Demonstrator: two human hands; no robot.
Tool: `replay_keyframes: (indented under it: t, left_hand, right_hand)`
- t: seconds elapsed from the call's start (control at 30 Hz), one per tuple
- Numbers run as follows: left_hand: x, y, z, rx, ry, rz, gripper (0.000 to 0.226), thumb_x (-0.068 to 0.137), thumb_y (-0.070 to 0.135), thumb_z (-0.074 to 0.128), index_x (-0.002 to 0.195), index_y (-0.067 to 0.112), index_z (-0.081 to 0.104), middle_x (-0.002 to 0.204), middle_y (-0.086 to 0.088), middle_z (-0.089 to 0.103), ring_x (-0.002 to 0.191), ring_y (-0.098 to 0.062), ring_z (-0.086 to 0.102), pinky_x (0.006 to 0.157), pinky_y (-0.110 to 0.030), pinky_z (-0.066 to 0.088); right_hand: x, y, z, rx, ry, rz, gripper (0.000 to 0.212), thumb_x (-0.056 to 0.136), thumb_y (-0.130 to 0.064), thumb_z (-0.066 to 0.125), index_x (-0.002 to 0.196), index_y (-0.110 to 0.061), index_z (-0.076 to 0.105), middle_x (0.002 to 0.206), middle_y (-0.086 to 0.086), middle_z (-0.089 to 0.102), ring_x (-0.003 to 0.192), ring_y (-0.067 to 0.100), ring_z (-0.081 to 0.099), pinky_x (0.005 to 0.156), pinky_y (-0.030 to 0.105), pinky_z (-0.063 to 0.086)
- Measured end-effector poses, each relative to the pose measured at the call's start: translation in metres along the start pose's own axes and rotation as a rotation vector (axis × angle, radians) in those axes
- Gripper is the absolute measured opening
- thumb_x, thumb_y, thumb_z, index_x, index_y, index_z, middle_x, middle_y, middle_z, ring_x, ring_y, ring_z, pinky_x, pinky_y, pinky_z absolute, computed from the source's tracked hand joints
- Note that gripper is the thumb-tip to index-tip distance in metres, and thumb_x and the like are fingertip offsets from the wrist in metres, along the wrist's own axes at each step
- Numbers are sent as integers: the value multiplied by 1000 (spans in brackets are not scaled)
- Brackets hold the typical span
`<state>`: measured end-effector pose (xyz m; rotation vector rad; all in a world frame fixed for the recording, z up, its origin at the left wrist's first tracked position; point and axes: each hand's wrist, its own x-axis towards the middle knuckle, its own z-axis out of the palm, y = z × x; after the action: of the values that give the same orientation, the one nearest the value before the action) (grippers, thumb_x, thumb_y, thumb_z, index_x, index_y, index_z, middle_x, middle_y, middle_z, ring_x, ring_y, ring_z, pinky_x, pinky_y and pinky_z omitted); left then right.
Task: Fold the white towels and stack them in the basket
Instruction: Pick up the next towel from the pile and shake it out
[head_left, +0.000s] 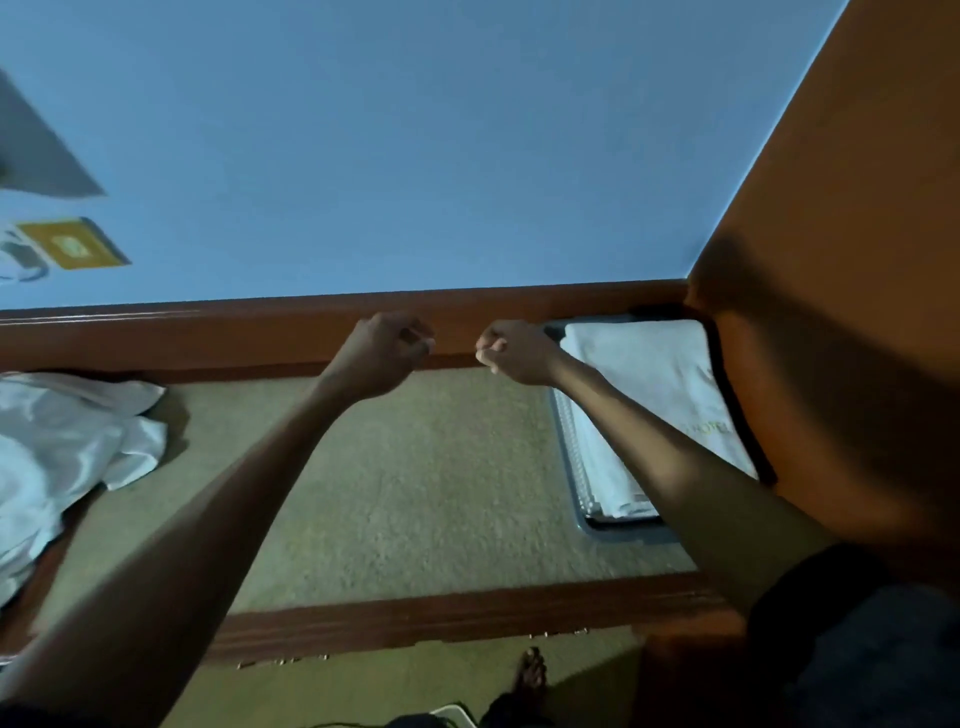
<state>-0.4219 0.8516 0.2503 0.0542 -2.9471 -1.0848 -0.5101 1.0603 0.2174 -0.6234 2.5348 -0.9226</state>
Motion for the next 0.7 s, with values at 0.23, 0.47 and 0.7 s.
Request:
replay_keyframes:
  t: [0.23, 0.47, 0.7]
  left_hand:
    - [-146, -102, -100, 81, 87, -84, 13, 101, 24, 64, 109, 19, 72, 100, 7, 70, 84, -3, 64, 78, -31, 54]
    - [-288, -198, -183, 121, 227, -259, 5, 98, 25, 66, 100, 25, 70, 92, 8, 72, 78, -9, 67, 79, -41, 60]
    - [-382, -273, -244, 167, 318, -459, 29, 99, 35, 60, 127, 31, 60, 106, 12, 74, 92, -17, 65, 83, -40, 53]
  right_hand:
    - [-8, -159, 122, -63, -93, -131, 14, 99, -26, 63, 112, -20, 65, 102, -8, 63, 92, 11, 64, 72, 25, 52]
    - [-22, -296, 254, -91, -227, -296, 20, 98, -29, 65, 111, -15, 66, 105, -2, 67, 91, 14, 64, 66, 24, 46]
    - [-14, -398, 354, -222, -358, -379, 21, 91, -23, 72, 109, -15, 68, 118, 9, 70, 106, 27, 68, 93, 45, 55]
